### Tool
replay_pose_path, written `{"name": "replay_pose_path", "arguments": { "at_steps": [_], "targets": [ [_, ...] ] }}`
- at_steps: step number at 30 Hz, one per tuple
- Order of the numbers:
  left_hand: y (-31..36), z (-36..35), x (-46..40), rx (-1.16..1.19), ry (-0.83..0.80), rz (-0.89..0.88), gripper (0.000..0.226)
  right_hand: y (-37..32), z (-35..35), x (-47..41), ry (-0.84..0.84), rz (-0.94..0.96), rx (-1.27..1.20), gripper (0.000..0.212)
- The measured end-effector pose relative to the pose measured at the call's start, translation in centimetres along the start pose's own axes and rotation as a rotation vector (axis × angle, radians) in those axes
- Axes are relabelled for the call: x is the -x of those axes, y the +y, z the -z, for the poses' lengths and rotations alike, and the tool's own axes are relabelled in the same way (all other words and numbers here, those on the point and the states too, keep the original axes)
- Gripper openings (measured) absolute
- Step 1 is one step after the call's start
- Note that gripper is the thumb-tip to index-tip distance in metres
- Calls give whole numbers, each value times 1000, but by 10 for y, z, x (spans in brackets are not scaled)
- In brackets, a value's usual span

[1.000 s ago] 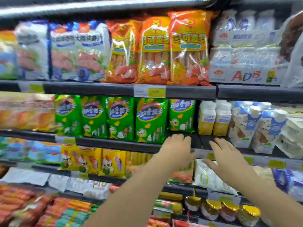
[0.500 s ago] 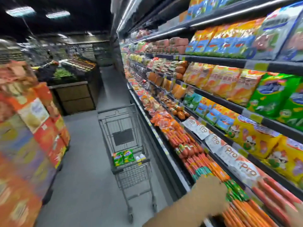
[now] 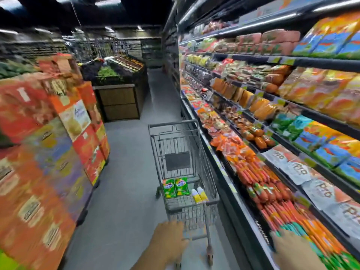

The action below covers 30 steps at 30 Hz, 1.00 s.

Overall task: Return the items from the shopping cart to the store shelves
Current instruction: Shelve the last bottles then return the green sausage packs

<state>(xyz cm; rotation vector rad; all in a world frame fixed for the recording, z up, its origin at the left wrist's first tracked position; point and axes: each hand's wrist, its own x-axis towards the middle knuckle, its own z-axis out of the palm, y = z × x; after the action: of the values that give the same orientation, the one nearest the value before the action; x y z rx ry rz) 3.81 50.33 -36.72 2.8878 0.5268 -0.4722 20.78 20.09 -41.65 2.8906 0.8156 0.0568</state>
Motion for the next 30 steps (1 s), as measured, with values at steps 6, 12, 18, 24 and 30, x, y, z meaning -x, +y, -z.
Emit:
{"name": "replay_pose_path", "arguments": {
  "at_steps": [6, 12, 18, 24, 30],
  "targets": [
    [-83, 29, -62, -5, -29, -18, 41, -139, 66, -90, -205, 155, 35, 37],
    [-122, 46, -136, 31, -14, -55, 40, -183, 51, -171, -230, 216, 30, 41],
    [-124, 34, -225, 102, -67, -79, 50, -192, 7, -256, -357, 203, 0, 38],
    [-109, 5, -352, 106, -171, -69, 47, -193, -64, -378, -448, 238, -21, 37],
    [-106, -44, -469, 85, -380, -9, 54, -195, -149, -476, -557, 245, -14, 41]
  ]
}}
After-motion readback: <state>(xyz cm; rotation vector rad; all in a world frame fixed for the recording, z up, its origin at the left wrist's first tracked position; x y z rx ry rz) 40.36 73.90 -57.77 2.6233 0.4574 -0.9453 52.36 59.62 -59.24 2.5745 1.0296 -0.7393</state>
